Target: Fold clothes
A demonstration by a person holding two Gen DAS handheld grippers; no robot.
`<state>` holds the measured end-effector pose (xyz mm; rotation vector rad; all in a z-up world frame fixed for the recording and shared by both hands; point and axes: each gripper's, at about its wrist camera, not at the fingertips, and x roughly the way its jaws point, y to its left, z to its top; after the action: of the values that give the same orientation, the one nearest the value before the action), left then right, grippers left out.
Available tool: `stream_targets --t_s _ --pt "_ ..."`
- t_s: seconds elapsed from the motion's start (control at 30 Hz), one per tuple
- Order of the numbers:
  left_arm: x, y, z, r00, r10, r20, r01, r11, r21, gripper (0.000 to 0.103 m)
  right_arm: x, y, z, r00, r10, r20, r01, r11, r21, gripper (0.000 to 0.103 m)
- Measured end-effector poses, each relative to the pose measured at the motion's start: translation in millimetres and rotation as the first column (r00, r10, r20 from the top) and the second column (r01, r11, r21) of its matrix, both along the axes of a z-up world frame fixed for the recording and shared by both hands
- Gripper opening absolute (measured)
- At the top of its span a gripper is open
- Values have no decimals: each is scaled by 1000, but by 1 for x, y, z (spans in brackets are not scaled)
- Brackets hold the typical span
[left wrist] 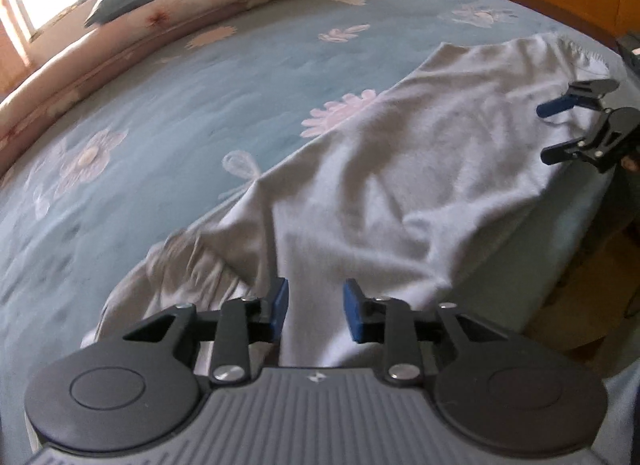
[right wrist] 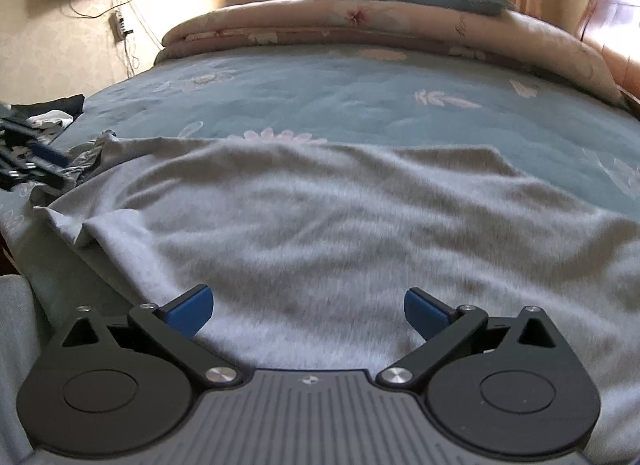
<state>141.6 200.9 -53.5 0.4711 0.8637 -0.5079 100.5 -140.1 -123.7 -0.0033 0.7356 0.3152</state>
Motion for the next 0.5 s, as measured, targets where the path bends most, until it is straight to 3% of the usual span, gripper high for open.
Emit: stream_targets --t_s 0.13,0.23,0.4,0.5 --pt "-3 20 -2 992 114 -49 -117 991 -69 28 1 0 -7 1000 -18 -15 19 1000 21 103" --pt "-8 21 -6 991 127 -40 -130 987 -90 28 0 1 -7 1000 -16 -13 16 1000 15 103" --pt "-3 25 -2 975 209 70 -206 978 -45 32 -1 -1 -8 1000 -21 -16 22 1000 18 103" --pt "6 21 -9 976 196 98 -198 980 6 34 -1 1 -8 1000 -26 -14 26 1000 14 103"
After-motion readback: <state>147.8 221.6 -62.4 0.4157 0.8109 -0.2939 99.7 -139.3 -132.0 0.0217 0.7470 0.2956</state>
